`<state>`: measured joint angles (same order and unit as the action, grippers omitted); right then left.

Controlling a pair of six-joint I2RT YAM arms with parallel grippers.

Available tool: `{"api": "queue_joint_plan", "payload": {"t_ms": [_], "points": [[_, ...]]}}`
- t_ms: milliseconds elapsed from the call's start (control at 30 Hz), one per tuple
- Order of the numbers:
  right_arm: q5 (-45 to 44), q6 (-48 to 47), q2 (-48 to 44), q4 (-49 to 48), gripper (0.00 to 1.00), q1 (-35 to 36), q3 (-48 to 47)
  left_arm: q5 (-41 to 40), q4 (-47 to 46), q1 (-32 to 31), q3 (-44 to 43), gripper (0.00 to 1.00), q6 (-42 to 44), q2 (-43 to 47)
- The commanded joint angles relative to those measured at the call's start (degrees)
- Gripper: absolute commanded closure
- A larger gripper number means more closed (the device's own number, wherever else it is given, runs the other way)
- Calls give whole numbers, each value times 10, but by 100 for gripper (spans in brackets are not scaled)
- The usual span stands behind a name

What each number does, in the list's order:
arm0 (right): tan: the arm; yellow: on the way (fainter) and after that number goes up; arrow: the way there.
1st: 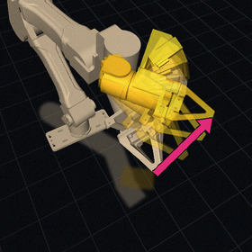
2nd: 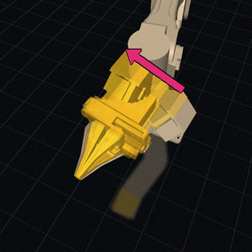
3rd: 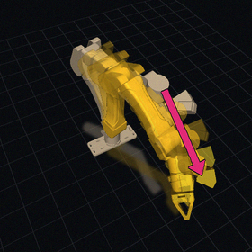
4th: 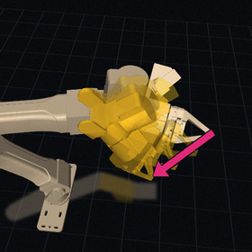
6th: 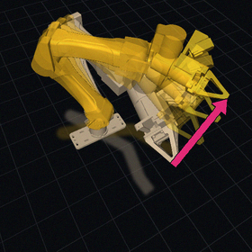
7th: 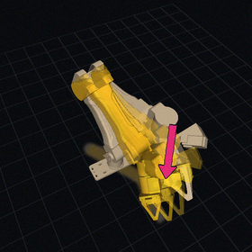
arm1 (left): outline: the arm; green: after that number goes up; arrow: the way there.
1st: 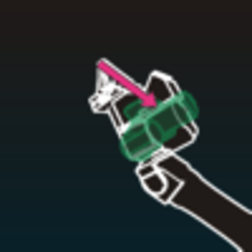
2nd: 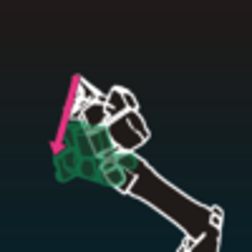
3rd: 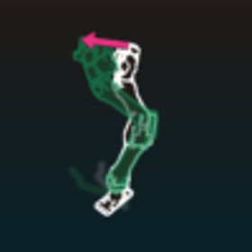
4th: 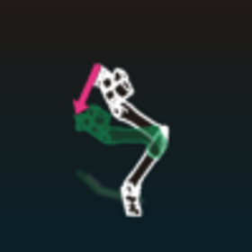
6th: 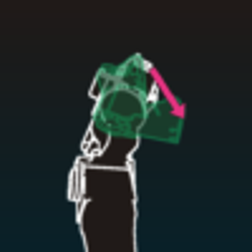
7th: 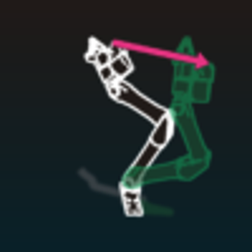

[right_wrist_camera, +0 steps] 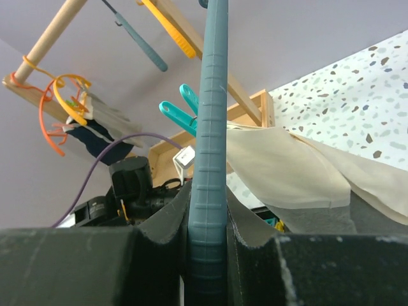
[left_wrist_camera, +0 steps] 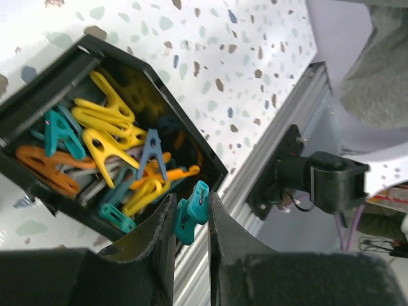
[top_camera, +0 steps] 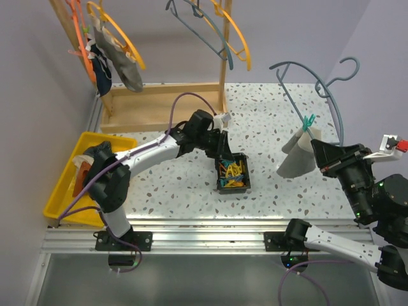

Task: Remove the underwear clipped to the hanger
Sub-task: Place the clamp in the bin.

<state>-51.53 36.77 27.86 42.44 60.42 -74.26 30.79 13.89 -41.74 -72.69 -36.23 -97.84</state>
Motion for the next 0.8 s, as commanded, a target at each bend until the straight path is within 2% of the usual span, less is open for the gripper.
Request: {"api": "queue_joint_plan", "payload": {"t_ms": [0, 33, 100, 133, 167, 200, 400, 500, 567, 767], "points": [[-23, -1, -9, 5, 100, 2, -14, -44, 9, -16, -62, 78, 41, -36], [-23, -3, -9, 4, 100, 1, -14, -53, 15, -22, -82, 54, 46, -51], [-24, -6, -10, 4, 100, 1, -18, -85, 38, -27, -97, 36, 48, -60], [-24, -8, -9, 4, 100, 2, -19, -98, 44, -29, -106, 17, 46, -60], [-24, -11, -9, 4, 100, 1, -21, -109, 47, -30, -106, 6, 45, -56], [-24, -13, -9, 2, 100, 2, -22, -134, 51, -30, -105, 0, 44, -51], [-25, -18, -2, 7, 100, 1, -19, -223, 76, -29, -102, 0, 23, 28], [-31, -5, 3, 28, 100, 1, -12, -234, 65, -29, -105, 0, -10, 73], [-32, 3, -2, 31, 100, 1, 2, -229, 59, -29, -119, 0, -33, 85], [-24, 32, 11, 39, 100, 1, 59, -122, 40, -31, -187, 0, -107, 54]]}}
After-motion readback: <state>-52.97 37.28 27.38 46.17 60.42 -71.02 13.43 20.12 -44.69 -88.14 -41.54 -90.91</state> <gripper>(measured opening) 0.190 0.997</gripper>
